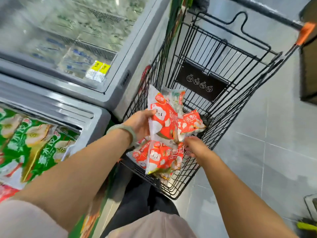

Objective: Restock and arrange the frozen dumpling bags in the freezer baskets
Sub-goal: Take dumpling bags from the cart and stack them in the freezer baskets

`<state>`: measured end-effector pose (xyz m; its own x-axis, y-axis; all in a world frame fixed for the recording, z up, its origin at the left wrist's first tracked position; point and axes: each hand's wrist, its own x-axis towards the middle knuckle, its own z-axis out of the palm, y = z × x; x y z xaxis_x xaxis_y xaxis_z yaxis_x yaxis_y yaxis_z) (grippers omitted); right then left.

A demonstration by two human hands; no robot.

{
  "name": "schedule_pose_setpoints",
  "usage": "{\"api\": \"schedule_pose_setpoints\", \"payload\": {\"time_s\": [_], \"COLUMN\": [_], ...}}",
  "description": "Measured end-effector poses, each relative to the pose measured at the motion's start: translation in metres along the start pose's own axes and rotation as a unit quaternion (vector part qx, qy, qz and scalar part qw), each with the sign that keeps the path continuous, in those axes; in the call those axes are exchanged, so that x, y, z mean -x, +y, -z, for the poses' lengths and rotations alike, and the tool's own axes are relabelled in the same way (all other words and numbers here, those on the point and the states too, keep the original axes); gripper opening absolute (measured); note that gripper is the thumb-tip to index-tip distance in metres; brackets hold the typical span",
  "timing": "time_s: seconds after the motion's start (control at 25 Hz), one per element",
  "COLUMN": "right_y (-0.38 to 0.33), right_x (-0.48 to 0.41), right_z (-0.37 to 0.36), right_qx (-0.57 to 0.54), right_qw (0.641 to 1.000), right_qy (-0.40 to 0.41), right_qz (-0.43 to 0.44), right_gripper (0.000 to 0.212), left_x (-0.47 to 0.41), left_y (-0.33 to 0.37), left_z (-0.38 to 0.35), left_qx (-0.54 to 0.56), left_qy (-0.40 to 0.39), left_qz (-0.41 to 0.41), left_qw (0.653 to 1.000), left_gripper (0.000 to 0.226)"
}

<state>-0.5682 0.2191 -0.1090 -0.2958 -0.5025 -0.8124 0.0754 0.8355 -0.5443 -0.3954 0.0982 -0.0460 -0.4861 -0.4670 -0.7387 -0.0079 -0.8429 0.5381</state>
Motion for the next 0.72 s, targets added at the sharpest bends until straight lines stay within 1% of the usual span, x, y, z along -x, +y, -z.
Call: {"api": "schedule_pose_setpoints", "payload": {"time_s": [0.04,0.08,0.16,0.2,0.28,0.32,0.36,0.44,0.56,0.64,0.72], "right_y": [-0.01,-0.021,-0.043,-0.052,-0.066,-0.07,-0.072,-0.074,-0.083,-0.093,-0.1], "right_x": [0.006,0.012,0.02,0.021,0.027,0.031,0.032,0.038,0.055,0.067,0.073], "right_z": [-0.003,-0.008,-0.02,-0.026,-0.044,-0.055,-0.066,-0.096,-0.142,-0.174,-0.202], "right_qx": [0.006,-0.01,-0.092,-0.137,-0.239,-0.266,-0.27,-0.226,-0.101,-0.058,-0.033], "right_qw": [1.0,1.0,0.995,0.99,0.969,0.96,0.957,0.966,0.986,0.987,0.985], "right_qy": [0.003,0.009,0.013,0.003,-0.056,-0.087,-0.108,-0.122,-0.112,-0.121,-0.126], "right_qz": [0.012,0.022,0.023,0.02,0.017,0.016,0.017,0.03,0.073,0.093,0.112], "right_gripper": [0.025,0.034,0.043,0.047,0.051,0.052,0.054,0.052,0.039,0.032,0.029], "left_x": [0.012,0.026,0.049,0.06,0.081,0.093,0.104,0.131,0.171,0.198,0.22], "left_y": [0.008,0.014,0.021,0.023,0.02,0.017,0.014,0.005,-0.011,-0.023,-0.034], "left_z": [0.005,0.012,0.028,0.036,0.057,0.069,0.079,0.106,0.148,0.174,0.191], "left_qx": [0.028,0.049,0.08,0.097,0.131,0.147,0.162,0.197,0.233,0.238,0.229], "left_qy": [-0.01,-0.02,-0.025,-0.019,0.004,0.022,0.039,0.062,0.098,0.132,0.153], "left_qz": [-0.005,-0.007,-0.02,-0.036,-0.078,-0.096,-0.107,-0.123,-0.152,-0.181,-0.193], "left_qw": [1.0,0.999,0.996,0.994,0.988,0.984,0.98,0.971,0.956,0.945,0.942], "left_gripper": [0.042,0.042,0.041,0.04,0.039,0.037,0.035,0.033,0.031,0.028,0.022]}}
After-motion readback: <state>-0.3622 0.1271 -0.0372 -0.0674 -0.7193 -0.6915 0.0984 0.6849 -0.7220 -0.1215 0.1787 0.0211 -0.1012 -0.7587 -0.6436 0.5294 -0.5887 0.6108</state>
